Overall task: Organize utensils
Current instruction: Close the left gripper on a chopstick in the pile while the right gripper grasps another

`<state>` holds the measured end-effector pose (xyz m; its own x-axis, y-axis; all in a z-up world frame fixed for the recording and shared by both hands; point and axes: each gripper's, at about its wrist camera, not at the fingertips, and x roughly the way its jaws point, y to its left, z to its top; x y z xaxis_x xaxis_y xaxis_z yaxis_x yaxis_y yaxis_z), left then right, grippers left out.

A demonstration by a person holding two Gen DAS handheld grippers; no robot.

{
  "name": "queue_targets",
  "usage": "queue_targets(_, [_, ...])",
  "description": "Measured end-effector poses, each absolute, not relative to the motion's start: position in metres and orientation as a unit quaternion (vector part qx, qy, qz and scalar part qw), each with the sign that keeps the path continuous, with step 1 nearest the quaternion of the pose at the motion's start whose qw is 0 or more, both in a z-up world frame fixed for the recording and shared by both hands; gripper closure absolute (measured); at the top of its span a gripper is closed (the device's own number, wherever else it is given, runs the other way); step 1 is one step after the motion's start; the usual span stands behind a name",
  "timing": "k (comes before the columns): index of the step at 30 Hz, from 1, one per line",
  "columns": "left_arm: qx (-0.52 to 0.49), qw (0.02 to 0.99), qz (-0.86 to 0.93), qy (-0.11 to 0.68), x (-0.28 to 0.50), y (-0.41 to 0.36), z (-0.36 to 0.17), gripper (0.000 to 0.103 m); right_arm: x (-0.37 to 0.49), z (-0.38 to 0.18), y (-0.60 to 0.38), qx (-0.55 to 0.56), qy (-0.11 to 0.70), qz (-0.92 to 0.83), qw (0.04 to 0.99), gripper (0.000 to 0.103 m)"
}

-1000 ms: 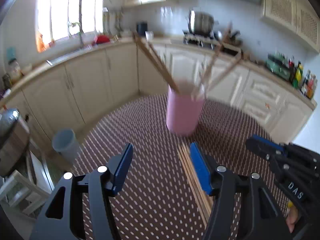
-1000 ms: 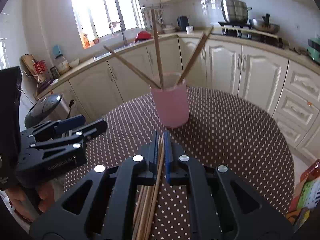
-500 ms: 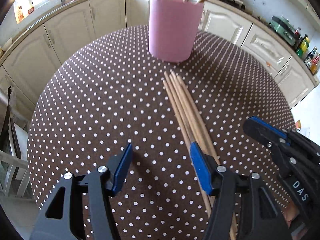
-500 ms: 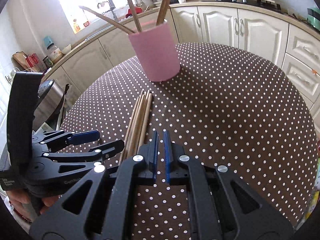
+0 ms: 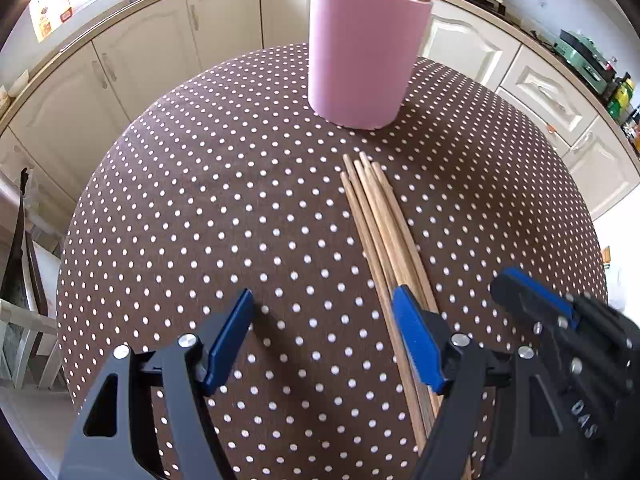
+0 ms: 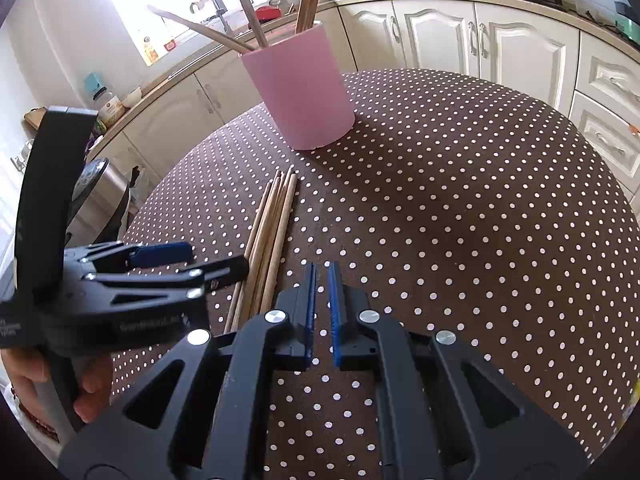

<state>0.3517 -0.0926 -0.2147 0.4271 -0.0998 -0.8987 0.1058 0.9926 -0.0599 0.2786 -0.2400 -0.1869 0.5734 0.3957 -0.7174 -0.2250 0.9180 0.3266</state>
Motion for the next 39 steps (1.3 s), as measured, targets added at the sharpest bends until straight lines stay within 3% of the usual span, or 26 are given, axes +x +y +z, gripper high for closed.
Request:
queue_targets(12, [0.032,0.849,-0.040,0.526,0.350,-0.076,-0.216,0.032,0.289,-0.190,-0.230,0.093,0.436,0.189,0.875,0.095])
queue_targets(16, [-0.021,0.854,-0.063,0.517,0.351,-0.067,-0.212,0.032,0.295,-0.192,-0.222,0.082,0.445,0.193,0.870,0.095])
queue_targets(29, [-0.057,0.852,-0.083,0.514,0.352,-0.045,-0.209,0.032,0.308,-0.192,-0.189,0.026,0.465,0.197,0.863,0.095])
queue_targets(39, [-0.049,0.852,-0.078,0.515,0.358,-0.047,-0.208,0.032,0.319,-0.189,-0.168,-0.013,0.476,0.184,0.860,0.085])
